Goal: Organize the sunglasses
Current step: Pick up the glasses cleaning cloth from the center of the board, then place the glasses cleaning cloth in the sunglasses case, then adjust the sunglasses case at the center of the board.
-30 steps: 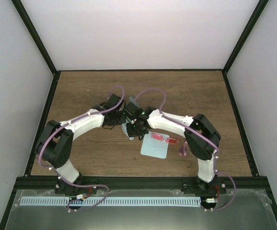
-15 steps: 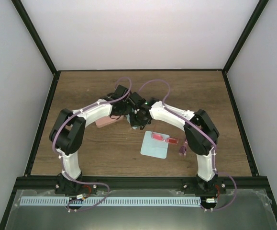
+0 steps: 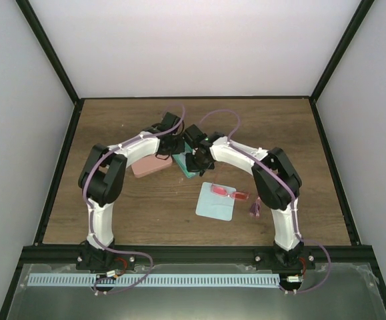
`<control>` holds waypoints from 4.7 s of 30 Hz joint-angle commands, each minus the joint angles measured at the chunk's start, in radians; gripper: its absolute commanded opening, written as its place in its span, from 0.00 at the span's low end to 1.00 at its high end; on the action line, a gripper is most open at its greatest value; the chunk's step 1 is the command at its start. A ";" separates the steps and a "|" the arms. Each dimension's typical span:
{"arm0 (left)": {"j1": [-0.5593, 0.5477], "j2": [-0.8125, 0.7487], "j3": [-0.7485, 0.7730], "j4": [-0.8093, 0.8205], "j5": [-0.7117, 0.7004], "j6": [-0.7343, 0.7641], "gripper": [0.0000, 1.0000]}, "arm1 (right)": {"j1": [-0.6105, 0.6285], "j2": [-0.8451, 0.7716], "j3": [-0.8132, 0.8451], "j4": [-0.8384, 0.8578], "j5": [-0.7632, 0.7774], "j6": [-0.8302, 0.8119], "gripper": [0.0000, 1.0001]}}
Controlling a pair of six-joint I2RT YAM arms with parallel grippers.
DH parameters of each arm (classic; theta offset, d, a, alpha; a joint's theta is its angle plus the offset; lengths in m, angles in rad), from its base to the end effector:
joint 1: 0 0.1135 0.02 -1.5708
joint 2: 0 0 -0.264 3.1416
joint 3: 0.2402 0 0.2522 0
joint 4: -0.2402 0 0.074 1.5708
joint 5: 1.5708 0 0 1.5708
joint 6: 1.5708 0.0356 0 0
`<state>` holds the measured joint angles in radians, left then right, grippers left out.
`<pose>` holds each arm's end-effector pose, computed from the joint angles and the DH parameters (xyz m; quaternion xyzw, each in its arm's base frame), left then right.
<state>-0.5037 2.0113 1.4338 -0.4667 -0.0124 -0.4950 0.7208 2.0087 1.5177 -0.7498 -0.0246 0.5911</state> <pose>0.3730 -0.2051 0.1741 0.0026 0.9655 -0.1194 0.2313 0.3088 0.2724 0.1863 -0.0659 0.9841 0.1098 0.1228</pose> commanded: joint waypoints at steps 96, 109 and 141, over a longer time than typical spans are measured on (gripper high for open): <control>0.031 -0.298 -0.176 0.089 0.029 0.013 0.09 | 0.042 -0.436 -0.263 0.144 0.144 0.115 0.07; -0.084 -0.386 -0.193 0.167 0.008 0.045 0.34 | -0.207 -0.626 -0.436 -0.020 0.106 0.200 0.37; -0.402 -0.348 -0.213 0.068 -0.094 0.043 0.12 | -0.464 -0.670 -0.611 -0.162 0.073 0.204 0.43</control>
<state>-0.9260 1.6772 1.1931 -0.3561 0.0311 -0.4358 0.2668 1.3724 0.9249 -0.8776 0.0383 0.7586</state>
